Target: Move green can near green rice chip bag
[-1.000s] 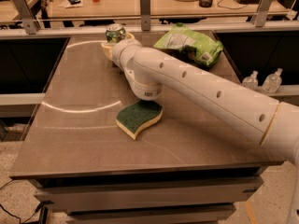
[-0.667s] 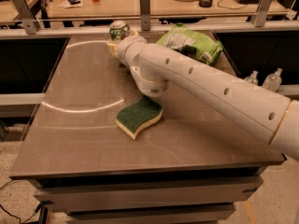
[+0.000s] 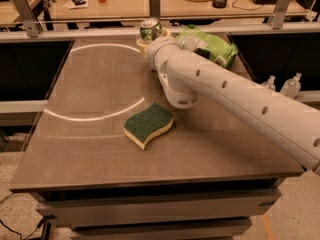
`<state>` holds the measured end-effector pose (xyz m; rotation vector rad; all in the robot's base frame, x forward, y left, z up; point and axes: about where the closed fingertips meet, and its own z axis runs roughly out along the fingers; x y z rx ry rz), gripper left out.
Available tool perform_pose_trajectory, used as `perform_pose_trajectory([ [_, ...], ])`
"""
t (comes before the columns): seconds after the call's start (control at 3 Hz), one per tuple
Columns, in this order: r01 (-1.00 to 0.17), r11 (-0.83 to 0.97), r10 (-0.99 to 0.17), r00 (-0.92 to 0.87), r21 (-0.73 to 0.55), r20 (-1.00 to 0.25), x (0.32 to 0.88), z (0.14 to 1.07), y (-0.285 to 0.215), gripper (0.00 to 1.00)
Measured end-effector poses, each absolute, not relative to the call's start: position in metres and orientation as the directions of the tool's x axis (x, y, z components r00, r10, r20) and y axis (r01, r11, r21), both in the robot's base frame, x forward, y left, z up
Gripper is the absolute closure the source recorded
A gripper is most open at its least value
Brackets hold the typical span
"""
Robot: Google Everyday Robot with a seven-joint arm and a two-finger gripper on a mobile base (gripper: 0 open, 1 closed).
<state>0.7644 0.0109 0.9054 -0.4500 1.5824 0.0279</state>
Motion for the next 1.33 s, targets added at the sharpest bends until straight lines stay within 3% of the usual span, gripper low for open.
perform_pose_trajectory([
  [0.67,-0.108,0.948,-0.304,-0.044,-0.298,-0.952,0.743,0.922,-0.074,1.0],
  [1.0,-0.077,0.963,-0.266,-0.136,-0.257,-0.954,0.735,0.917,-0.098,1.0],
  [1.33,-0.061,0.975,-0.22,-0.206,-0.212,-0.954,0.729,0.906,-0.11,0.86],
])
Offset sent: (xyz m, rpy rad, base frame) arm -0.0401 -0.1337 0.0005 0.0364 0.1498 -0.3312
